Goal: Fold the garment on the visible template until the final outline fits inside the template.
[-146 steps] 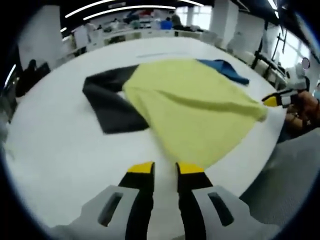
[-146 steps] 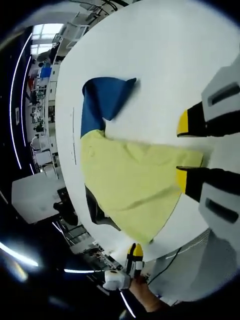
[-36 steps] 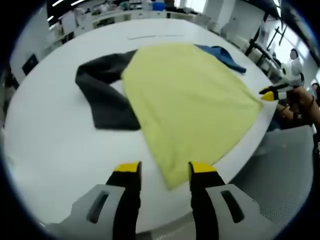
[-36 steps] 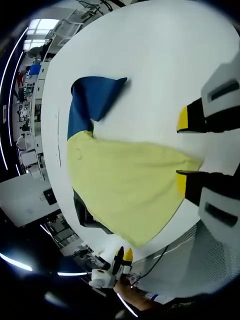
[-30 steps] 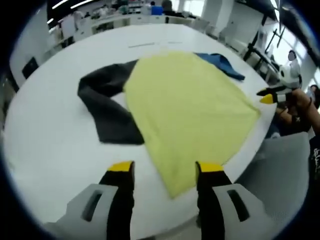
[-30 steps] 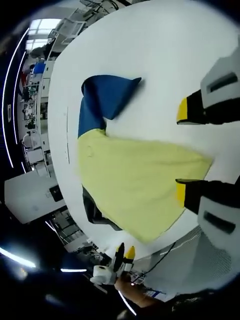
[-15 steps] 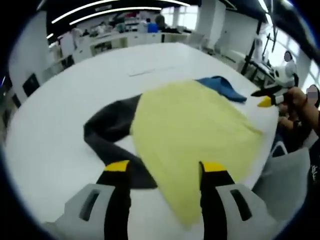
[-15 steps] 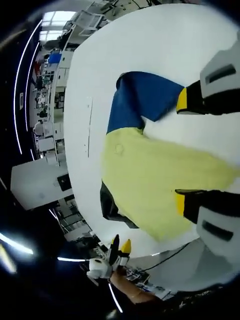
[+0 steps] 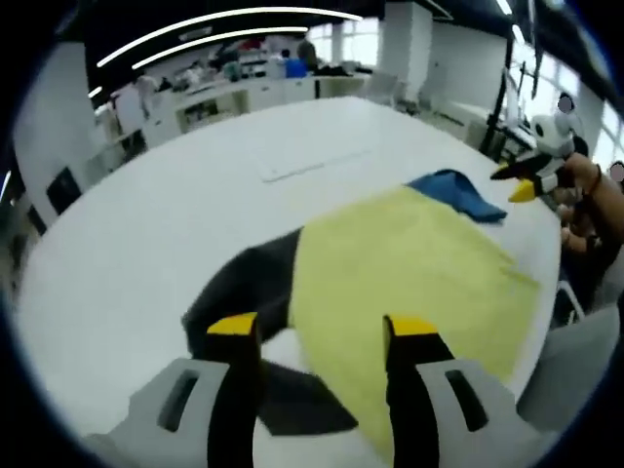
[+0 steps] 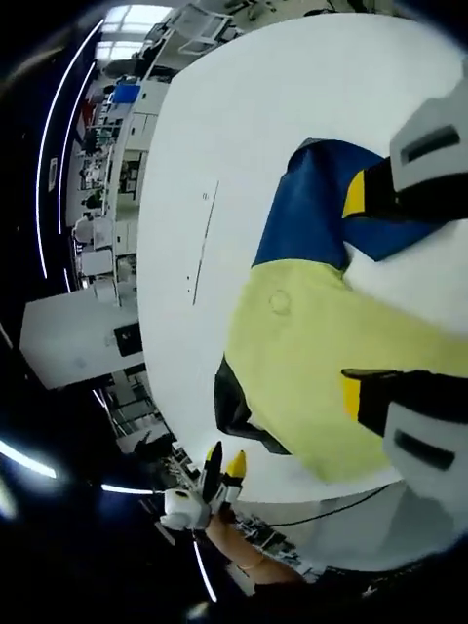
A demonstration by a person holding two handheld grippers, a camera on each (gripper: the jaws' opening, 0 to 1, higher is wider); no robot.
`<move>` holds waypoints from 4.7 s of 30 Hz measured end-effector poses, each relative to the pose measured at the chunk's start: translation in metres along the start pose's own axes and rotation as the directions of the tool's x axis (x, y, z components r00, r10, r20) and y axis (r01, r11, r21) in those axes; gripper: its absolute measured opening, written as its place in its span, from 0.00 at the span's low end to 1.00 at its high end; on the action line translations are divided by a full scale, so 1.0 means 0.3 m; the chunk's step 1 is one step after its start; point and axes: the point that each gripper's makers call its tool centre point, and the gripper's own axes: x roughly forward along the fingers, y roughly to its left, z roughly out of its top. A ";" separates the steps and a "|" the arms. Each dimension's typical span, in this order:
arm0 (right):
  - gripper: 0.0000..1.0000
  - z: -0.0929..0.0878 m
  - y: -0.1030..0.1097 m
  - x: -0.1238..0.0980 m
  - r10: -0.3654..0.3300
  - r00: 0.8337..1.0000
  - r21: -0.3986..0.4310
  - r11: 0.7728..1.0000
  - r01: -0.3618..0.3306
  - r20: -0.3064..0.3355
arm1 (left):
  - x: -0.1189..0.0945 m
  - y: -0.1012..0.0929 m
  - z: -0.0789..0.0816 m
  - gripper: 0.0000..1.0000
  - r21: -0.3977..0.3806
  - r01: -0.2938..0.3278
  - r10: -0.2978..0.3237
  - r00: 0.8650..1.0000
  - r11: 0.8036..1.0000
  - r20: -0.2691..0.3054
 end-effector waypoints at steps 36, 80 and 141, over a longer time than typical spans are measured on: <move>0.35 0.156 -0.134 0.501 0.110 0.989 -0.172 0.977 -0.126 -0.097 | 0.495 0.077 0.131 0.35 0.090 0.223 -0.224 0.975 0.971 -0.003; 0.00 0.214 0.034 0.331 0.110 0.989 -0.156 0.983 -0.093 0.102 | 0.293 -0.042 0.182 0.01 0.122 0.192 -0.202 0.976 0.974 0.081; 0.19 -0.171 0.237 0.179 0.097 0.993 -0.166 0.980 -0.108 -0.073 | 0.096 -0.256 -0.198 0.05 0.151 0.203 -0.206 0.978 0.967 0.007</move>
